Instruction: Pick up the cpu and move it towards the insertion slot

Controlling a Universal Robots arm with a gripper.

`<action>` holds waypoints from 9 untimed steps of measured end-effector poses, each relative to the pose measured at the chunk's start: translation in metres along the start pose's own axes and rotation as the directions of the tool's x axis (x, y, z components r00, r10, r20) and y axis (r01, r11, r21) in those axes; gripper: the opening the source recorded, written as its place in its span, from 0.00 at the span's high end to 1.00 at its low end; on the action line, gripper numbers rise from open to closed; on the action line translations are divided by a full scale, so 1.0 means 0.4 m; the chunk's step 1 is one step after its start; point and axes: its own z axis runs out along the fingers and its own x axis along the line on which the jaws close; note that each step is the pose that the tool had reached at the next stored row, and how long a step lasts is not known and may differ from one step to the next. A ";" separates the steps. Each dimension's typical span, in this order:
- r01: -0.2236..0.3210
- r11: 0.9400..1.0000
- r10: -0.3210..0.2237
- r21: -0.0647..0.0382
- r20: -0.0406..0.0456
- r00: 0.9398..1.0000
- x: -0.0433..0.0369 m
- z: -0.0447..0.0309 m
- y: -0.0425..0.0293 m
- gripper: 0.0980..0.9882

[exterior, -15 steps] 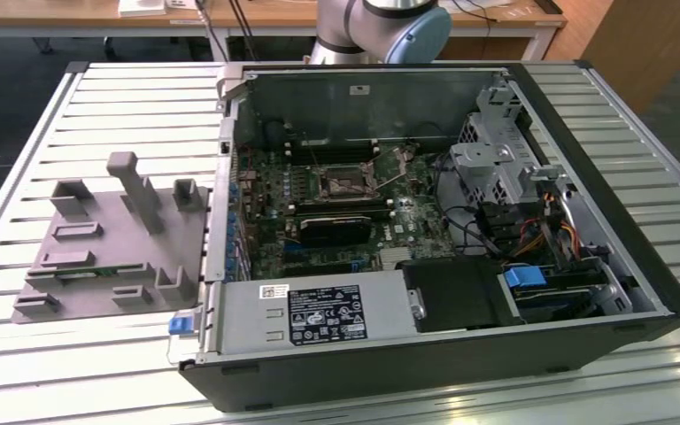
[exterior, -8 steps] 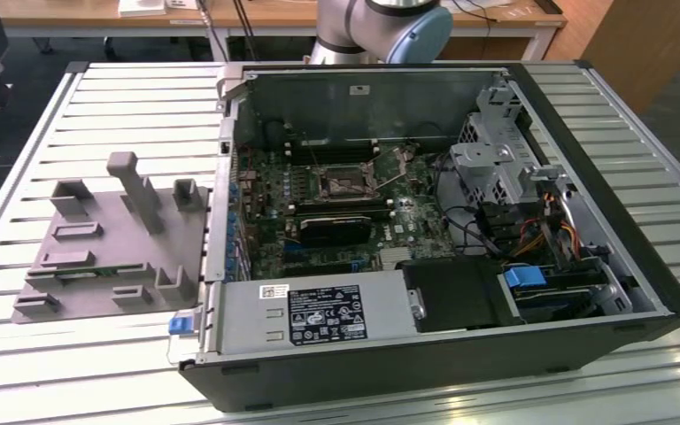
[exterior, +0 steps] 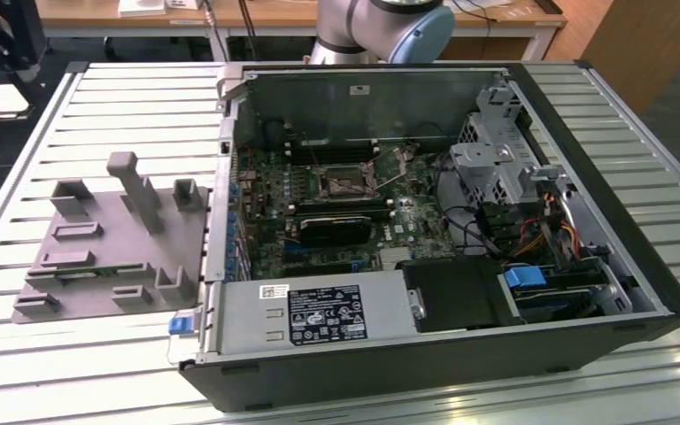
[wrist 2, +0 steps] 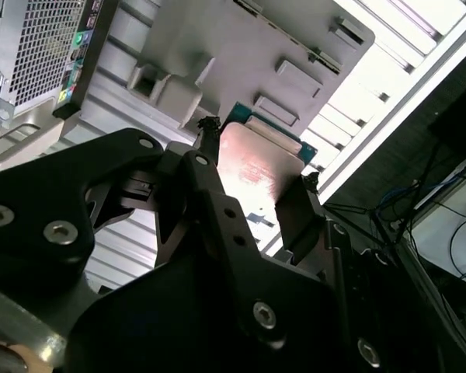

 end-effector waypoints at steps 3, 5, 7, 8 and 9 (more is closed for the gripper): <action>0.000 1.000 0.000 0.000 -0.001 1.000 -0.025 0.001 0.000 0.51; 0.000 1.000 0.000 0.000 -0.001 1.000 -0.043 0.002 -0.001 0.51; 0.000 1.000 0.000 0.000 -0.002 1.000 -0.061 0.002 -0.001 0.51; 0.000 1.000 0.000 0.000 -0.002 1.000 -0.070 0.002 -0.001 0.51; 0.000 1.000 0.000 0.000 -0.002 1.000 -0.079 0.003 -0.002 0.51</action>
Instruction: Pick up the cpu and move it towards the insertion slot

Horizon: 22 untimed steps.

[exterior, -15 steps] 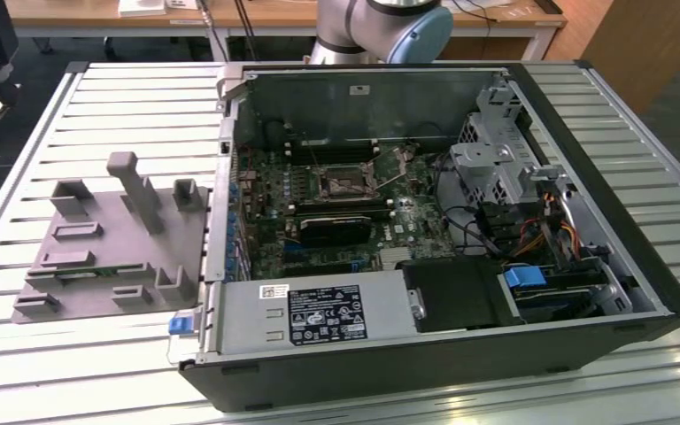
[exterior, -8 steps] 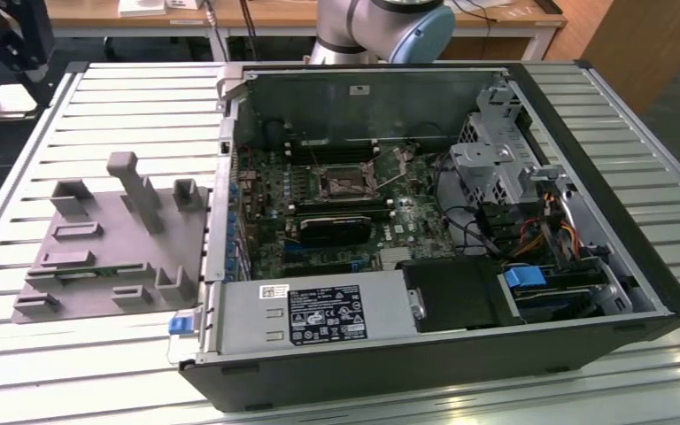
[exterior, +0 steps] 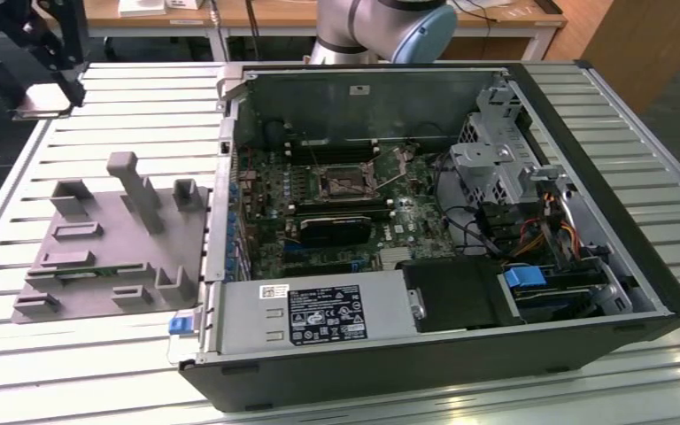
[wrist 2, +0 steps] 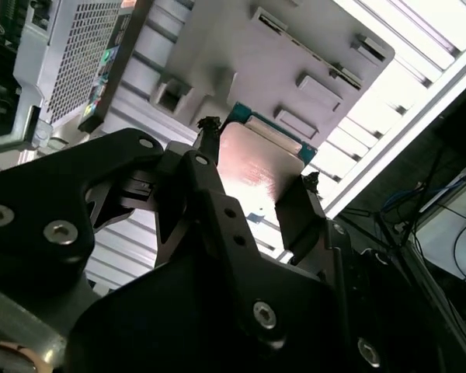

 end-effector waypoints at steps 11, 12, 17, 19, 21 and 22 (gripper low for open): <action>0.000 1.000 0.000 0.000 -0.003 1.000 -0.099 0.003 -0.002 0.51; 0.000 1.000 0.000 0.000 -0.003 1.000 -0.108 0.004 -0.002 0.51; 0.000 1.000 0.000 0.000 -0.004 1.000 -0.158 0.005 -0.003 0.51; 0.000 1.000 0.000 0.000 -0.005 1.000 -0.180 0.006 -0.004 0.51; 0.000 1.000 0.000 0.000 -0.006 1.000 -0.200 0.007 -0.004 0.51; 0.000 1.000 0.000 0.000 -0.006 1.000 -0.209 0.007 -0.004 0.51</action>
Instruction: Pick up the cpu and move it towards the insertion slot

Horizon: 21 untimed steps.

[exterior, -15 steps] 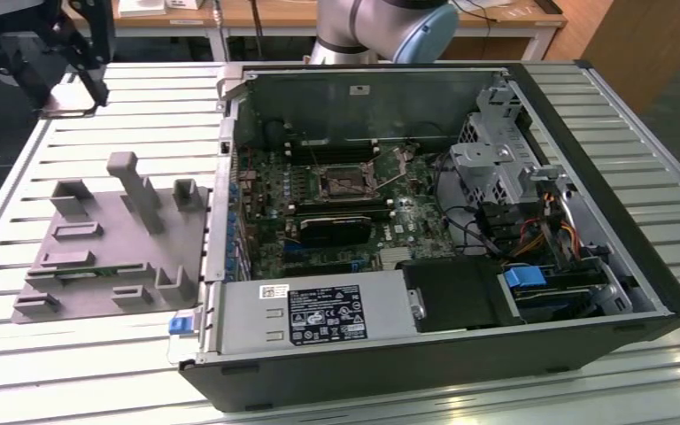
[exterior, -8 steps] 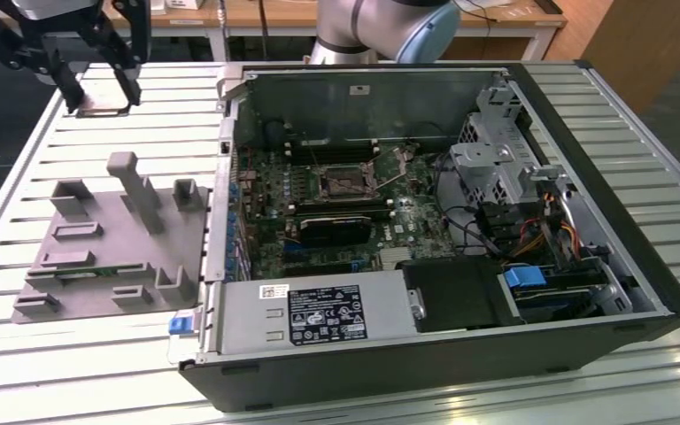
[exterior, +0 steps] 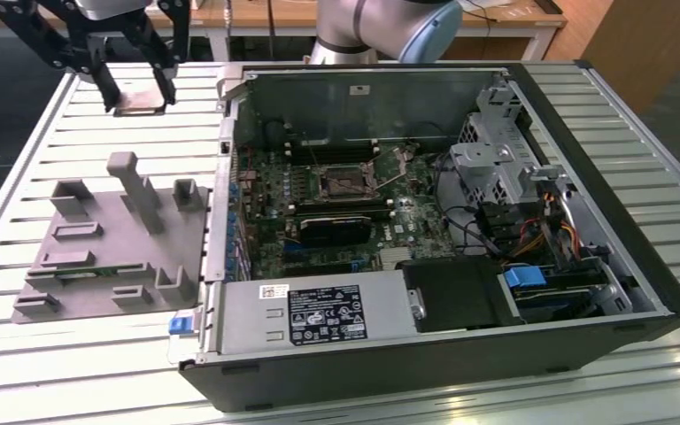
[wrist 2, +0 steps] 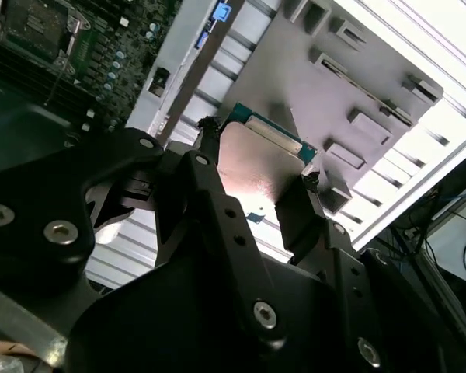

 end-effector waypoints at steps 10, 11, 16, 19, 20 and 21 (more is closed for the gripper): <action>0.000 1.000 0.000 0.000 -0.003 1.000 -0.095 0.003 -0.002 0.51; 0.000 1.000 0.000 0.000 -0.003 1.000 -0.105 0.003 -0.002 0.51; 0.000 1.000 0.000 0.000 -0.005 1.000 -0.152 0.004 -0.003 0.51; 0.000 1.000 0.000 0.000 -0.006 1.000 -0.179 0.005 -0.004 0.51; 0.000 1.000 0.000 0.000 -0.006 1.000 -0.188 0.005 -0.004 0.51; 0.000 1.000 0.000 0.000 -0.006 1.000 -0.197 0.005 -0.004 0.51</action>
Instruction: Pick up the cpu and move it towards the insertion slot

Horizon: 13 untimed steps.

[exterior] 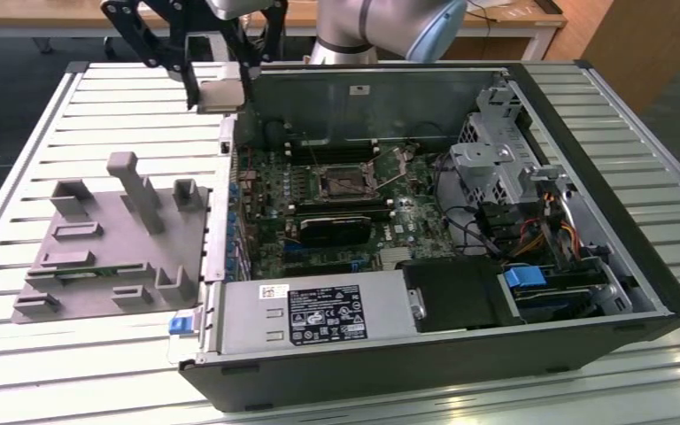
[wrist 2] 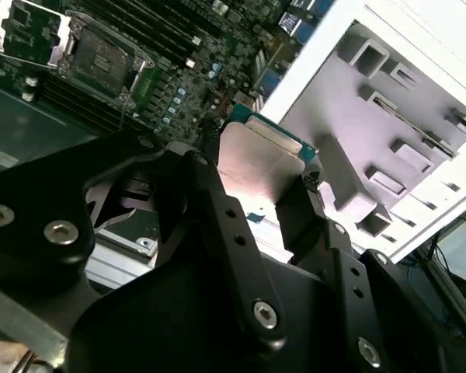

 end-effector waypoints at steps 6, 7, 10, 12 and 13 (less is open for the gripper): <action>0.000 1.000 0.000 0.000 -0.002 1.000 -0.055 0.001 -0.001 0.51; 0.000 1.000 0.000 0.000 -0.002 1.000 -0.065 0.001 -0.001 0.51; 0.000 1.000 0.000 0.000 -0.003 1.000 -0.093 0.002 -0.002 0.51; 0.000 1.000 0.000 0.000 -0.004 1.000 -0.113 0.002 -0.002 0.51; 0.000 1.000 0.000 0.000 -0.004 1.000 -0.123 0.003 -0.003 0.51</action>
